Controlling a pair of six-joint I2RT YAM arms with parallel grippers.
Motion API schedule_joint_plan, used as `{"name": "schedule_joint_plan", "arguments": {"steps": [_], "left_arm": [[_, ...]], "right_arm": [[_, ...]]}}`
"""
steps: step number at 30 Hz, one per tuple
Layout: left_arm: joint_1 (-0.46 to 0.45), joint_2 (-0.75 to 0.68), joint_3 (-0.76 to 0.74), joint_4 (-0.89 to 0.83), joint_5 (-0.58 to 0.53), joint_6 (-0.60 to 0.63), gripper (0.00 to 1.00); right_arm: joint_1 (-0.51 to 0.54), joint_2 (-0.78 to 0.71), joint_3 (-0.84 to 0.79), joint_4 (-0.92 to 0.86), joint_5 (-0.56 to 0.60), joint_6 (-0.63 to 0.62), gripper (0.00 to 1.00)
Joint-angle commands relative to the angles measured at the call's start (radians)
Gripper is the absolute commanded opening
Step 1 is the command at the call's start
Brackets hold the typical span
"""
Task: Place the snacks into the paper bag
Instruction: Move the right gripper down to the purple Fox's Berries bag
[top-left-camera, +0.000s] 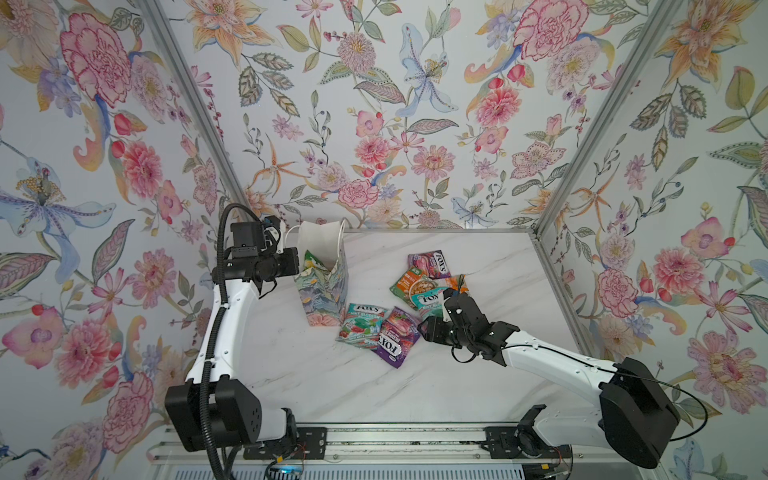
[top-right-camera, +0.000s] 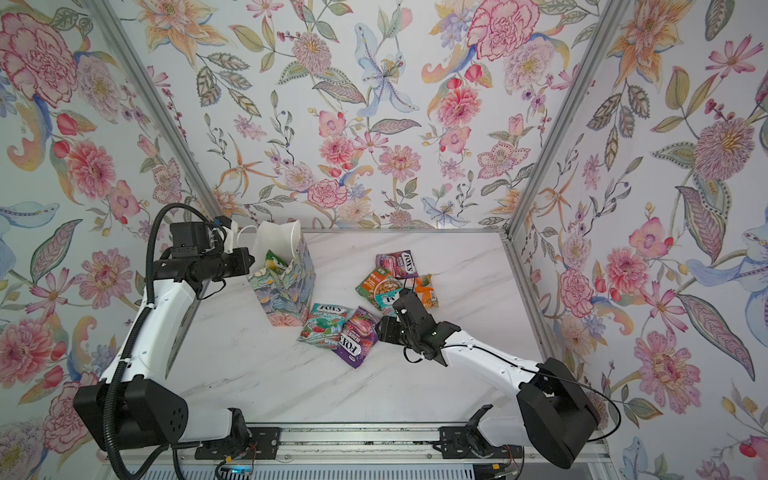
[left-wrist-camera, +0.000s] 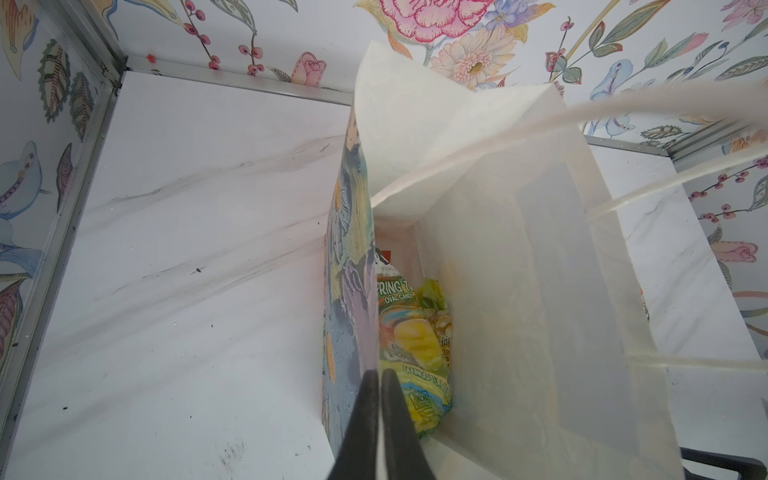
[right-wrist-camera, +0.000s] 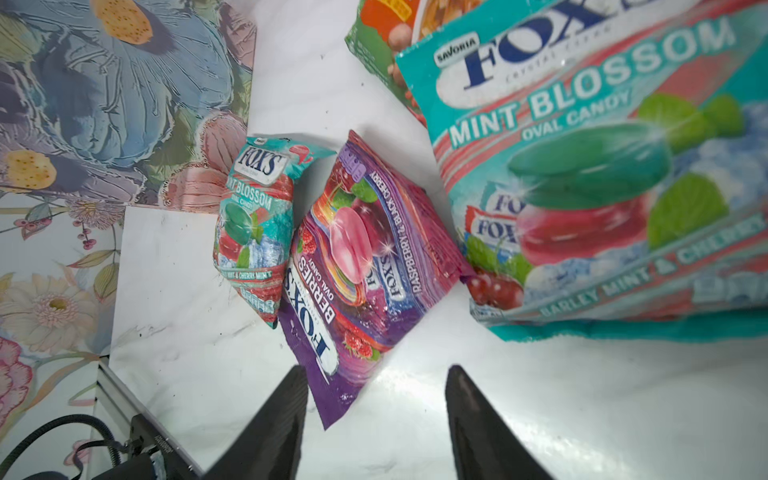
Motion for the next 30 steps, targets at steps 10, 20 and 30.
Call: {"name": "schedule_joint_plan", "arguments": {"steps": [10,20,30], "left_arm": [[-0.006,-0.003,-0.012,0.013,0.030,-0.010,0.02],[-0.006,-0.021,-0.033,0.025,0.040,-0.018,0.02],[-0.006,-0.022,-0.029,0.014,0.046,-0.017,0.02]], "right_arm": [[-0.033,0.089,-0.082,0.212,-0.083,0.116,0.52],[-0.072,0.186,-0.101,0.341,-0.113,0.136,0.52],[-0.076,0.304,-0.092,0.478,-0.154,0.187,0.52]]}}
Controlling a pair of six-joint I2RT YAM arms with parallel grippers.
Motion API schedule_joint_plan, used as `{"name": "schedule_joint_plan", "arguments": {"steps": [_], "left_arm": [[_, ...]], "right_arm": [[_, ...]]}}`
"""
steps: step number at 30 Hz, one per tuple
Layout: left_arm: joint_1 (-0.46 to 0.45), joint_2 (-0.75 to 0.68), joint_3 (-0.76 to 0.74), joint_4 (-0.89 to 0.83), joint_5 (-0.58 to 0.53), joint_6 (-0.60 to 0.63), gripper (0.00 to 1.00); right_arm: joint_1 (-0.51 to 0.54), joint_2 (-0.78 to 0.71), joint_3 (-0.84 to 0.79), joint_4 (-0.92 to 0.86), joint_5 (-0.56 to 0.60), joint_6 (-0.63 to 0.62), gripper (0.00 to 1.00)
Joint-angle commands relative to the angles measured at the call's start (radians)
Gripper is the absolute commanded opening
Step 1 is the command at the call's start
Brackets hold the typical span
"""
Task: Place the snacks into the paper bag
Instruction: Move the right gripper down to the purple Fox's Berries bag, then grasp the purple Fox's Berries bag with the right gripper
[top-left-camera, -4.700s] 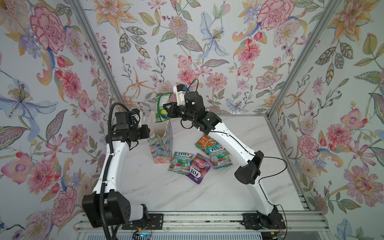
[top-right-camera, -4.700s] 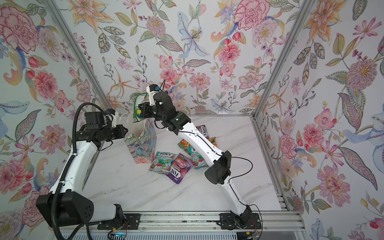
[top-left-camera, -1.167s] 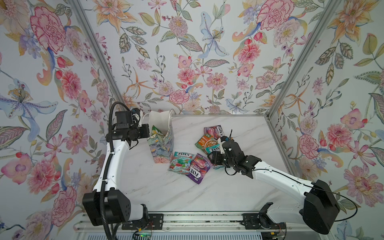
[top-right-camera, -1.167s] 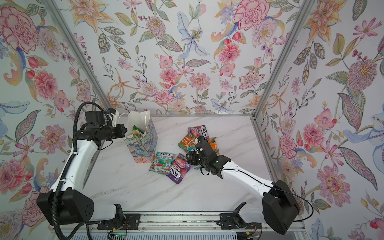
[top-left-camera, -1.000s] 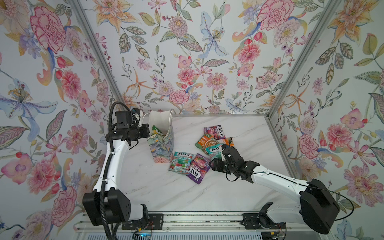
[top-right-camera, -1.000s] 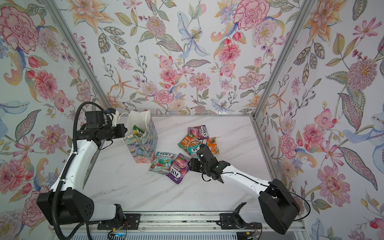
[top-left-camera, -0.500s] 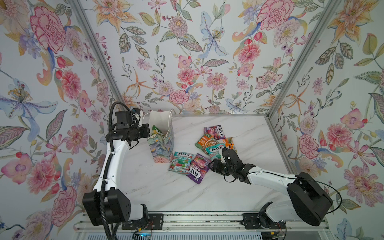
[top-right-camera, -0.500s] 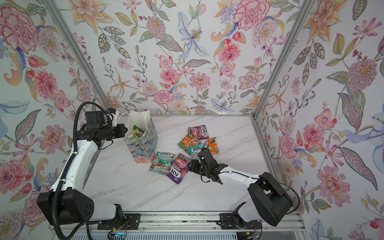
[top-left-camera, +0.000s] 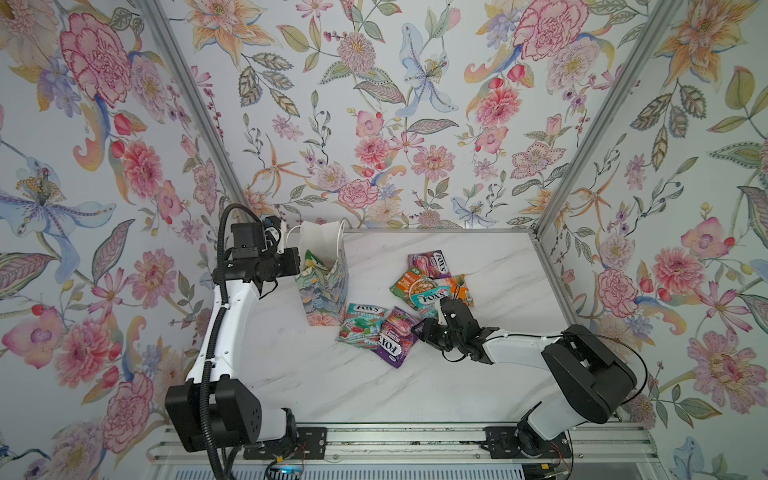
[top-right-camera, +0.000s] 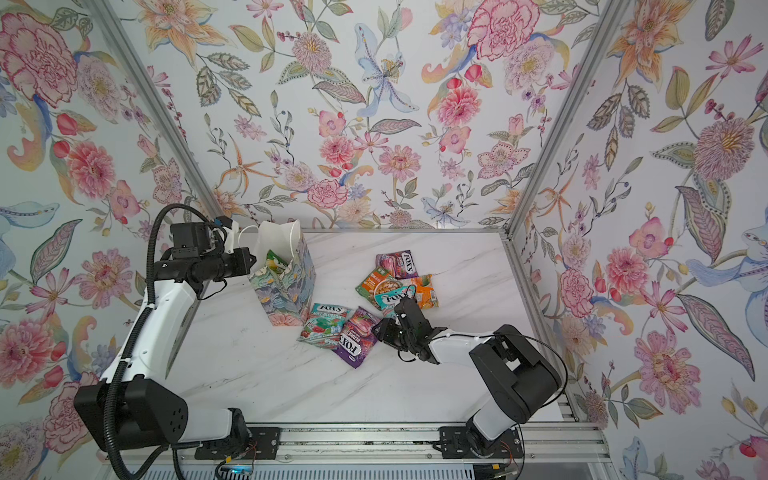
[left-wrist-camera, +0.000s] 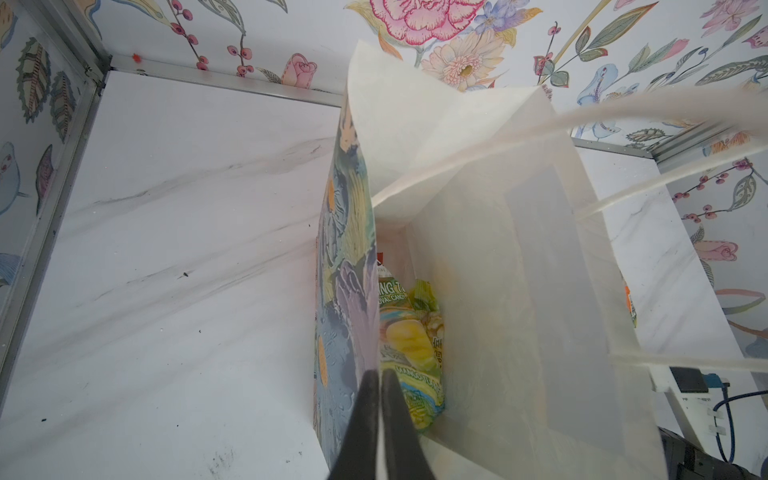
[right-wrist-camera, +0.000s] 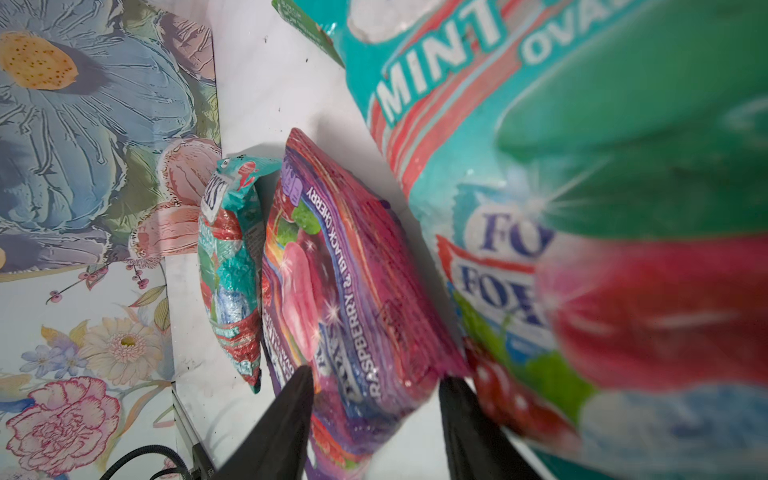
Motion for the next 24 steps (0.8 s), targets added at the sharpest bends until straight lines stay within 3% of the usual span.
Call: {"name": "schedule_joint_plan", "arguments": {"steps": [1,24], "left_arm": [[-0.006,-0.018,-0.011,-0.012,0.021,-0.007,0.02],[-0.006,-0.035,-0.031,-0.001,0.019,-0.004,0.02]], "right_arm": [[-0.037,0.030,0.003,0.065,-0.007,0.022,0.52],[-0.088,0.126,0.072,0.187,-0.079,-0.016,0.47]]}}
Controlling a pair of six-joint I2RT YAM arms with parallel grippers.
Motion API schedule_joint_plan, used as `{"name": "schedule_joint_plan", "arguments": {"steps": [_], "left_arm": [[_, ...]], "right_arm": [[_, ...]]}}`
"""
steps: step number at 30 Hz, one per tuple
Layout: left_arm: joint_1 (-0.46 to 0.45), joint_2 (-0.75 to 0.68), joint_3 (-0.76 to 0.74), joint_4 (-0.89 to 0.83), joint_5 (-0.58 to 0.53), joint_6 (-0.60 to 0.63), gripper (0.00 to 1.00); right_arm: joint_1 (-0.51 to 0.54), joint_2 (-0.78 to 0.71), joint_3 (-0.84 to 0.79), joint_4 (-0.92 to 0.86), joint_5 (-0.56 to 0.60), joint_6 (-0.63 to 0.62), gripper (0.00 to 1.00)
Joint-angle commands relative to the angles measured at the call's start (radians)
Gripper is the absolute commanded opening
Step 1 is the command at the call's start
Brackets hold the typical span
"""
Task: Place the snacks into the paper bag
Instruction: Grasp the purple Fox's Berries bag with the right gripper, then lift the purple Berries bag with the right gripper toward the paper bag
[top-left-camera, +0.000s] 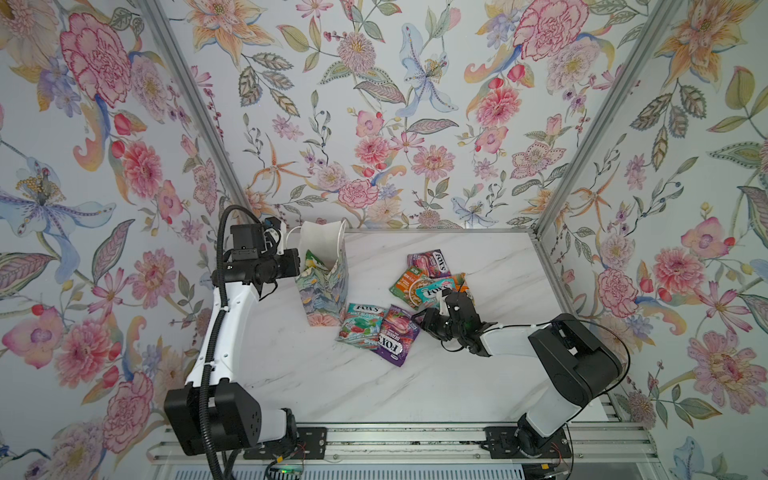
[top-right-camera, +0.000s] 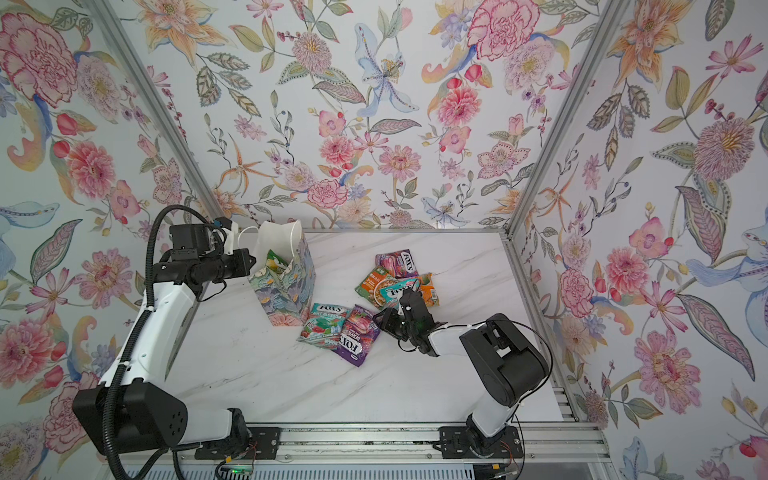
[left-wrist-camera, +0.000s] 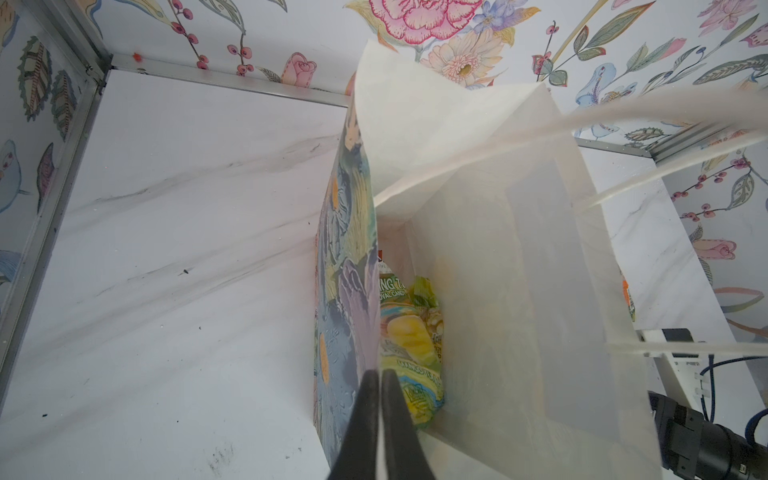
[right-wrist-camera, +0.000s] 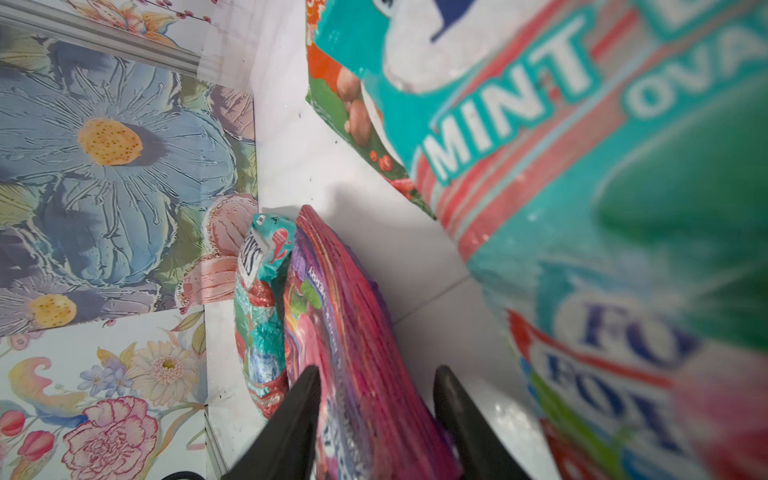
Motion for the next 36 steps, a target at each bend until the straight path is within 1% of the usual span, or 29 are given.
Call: {"name": "schedule_joint_plan", "arguments": {"steps": [1,2,7,9,13,19,23,31,32,36], "left_arm": [[-0.006,-0.013,-0.014,-0.004,0.024,-0.004,0.02],[-0.007,-0.011,-0.010,-0.007,0.027,-0.002,0.02],[-0.006,-0.016,-0.013,-0.014,0.011,0.004,0.03],[-0.006,-0.015,-0.013,-0.014,0.017,0.004,0.02],[-0.006,-0.011,-0.007,-0.022,0.014,0.008,0.02],[-0.006,-0.010,0.003,-0.027,0.011,0.010,0.02],[-0.006,-0.011,0.002,-0.027,0.006,0.010,0.02],[-0.007,-0.010,0.007,-0.026,0.017,0.006,0.02],[-0.006,-0.012,0.005,-0.023,0.015,0.006,0.02],[-0.006,-0.004,0.011,-0.025,0.023,0.004,0.02]], "right_arm": [[-0.011,0.044,0.036,0.034,-0.024,-0.016,0.47],[-0.013,0.051,0.039,0.044,-0.031,-0.010,0.45],[-0.014,0.056,0.058,0.076,-0.061,-0.007,0.17],[-0.015,0.040,0.069,0.066,-0.073,-0.011,0.10],[-0.007,-0.046,0.100,0.007,-0.085,-0.037,0.00],[0.029,-0.194,0.221,-0.228,-0.032,-0.182,0.00],[0.051,-0.251,0.297,-0.328,0.005,-0.251,0.00],[0.060,-0.261,0.508,-0.472,0.019,-0.362,0.00],[0.089,-0.259,0.531,-0.480,0.019,-0.373,0.00],[0.105,-0.232,0.679,-0.522,0.019,-0.428,0.00]]}}
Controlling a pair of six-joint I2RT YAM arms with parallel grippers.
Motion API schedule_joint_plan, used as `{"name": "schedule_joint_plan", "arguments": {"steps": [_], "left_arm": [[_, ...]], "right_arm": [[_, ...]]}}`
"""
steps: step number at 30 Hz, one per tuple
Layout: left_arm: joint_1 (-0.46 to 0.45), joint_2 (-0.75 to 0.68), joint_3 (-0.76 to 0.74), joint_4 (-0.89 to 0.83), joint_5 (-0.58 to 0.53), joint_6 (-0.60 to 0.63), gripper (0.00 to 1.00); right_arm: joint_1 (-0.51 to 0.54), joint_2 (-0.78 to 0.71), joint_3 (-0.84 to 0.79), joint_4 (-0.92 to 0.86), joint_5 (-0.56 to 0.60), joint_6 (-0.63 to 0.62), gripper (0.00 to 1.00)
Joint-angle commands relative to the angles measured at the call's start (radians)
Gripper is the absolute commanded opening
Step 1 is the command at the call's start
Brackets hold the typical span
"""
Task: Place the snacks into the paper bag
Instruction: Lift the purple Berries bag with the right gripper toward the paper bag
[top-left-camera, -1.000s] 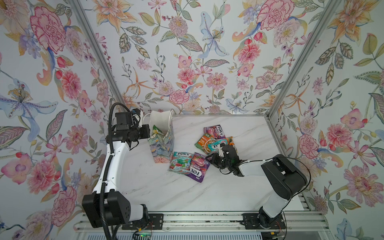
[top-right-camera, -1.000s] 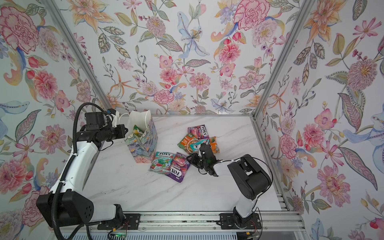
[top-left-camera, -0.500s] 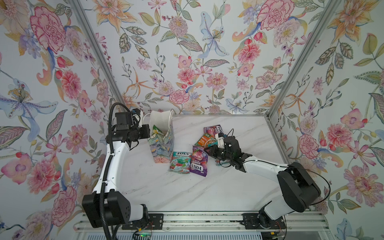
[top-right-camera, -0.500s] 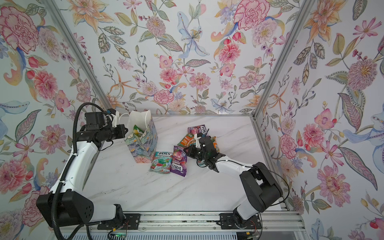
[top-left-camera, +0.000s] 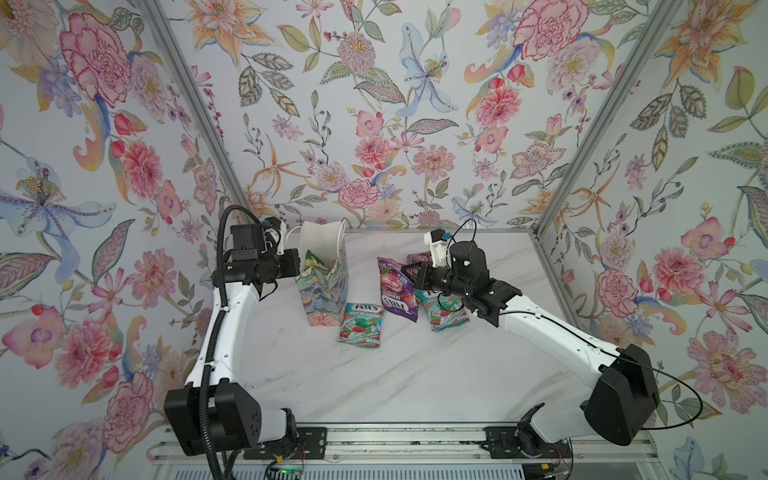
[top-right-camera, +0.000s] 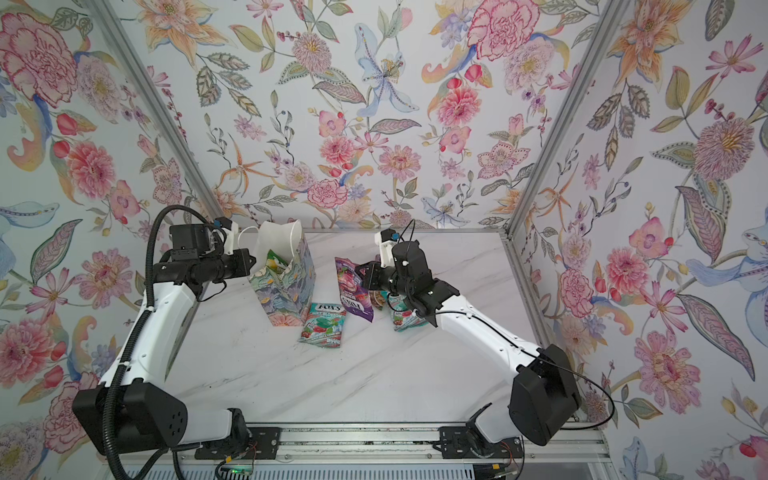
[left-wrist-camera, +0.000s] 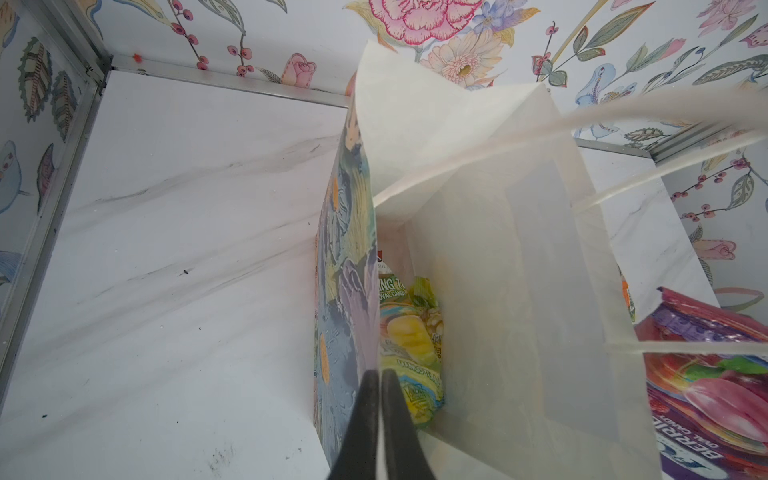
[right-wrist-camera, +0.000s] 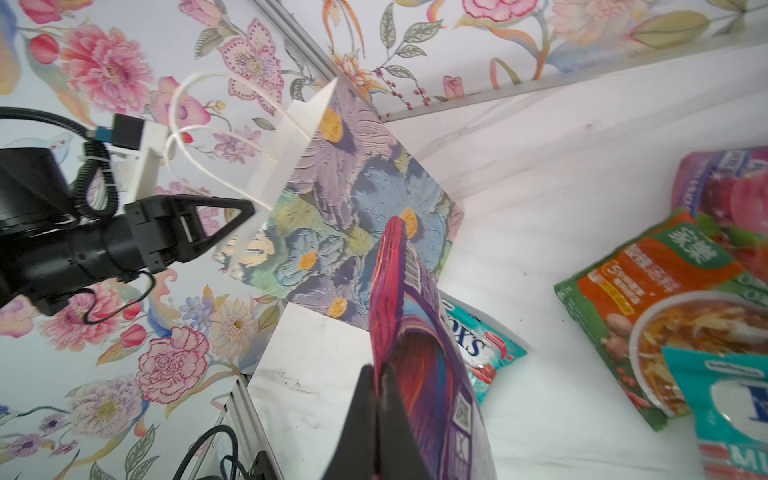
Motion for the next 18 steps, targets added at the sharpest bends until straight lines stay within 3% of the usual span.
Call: {"name": "schedule_joint_plan", "arguments": {"steps": [1,12,18], "left_arm": [[-0.006,0.000,0.017,-0.028,0.023,0.006,0.03],[-0.006,0.003,0.036,-0.036,0.022,0.005,0.02],[-0.007,0.003,0.035,-0.033,0.023,0.002,0.02]], "right_arm": [[0.018,0.019,0.145,-0.025,0.005,-0.085,0.00],[0.105,0.176,0.582,-0.081,-0.061,-0.161,0.00],[0.146,0.245,0.726,-0.106,-0.078,-0.158,0.00]]}}
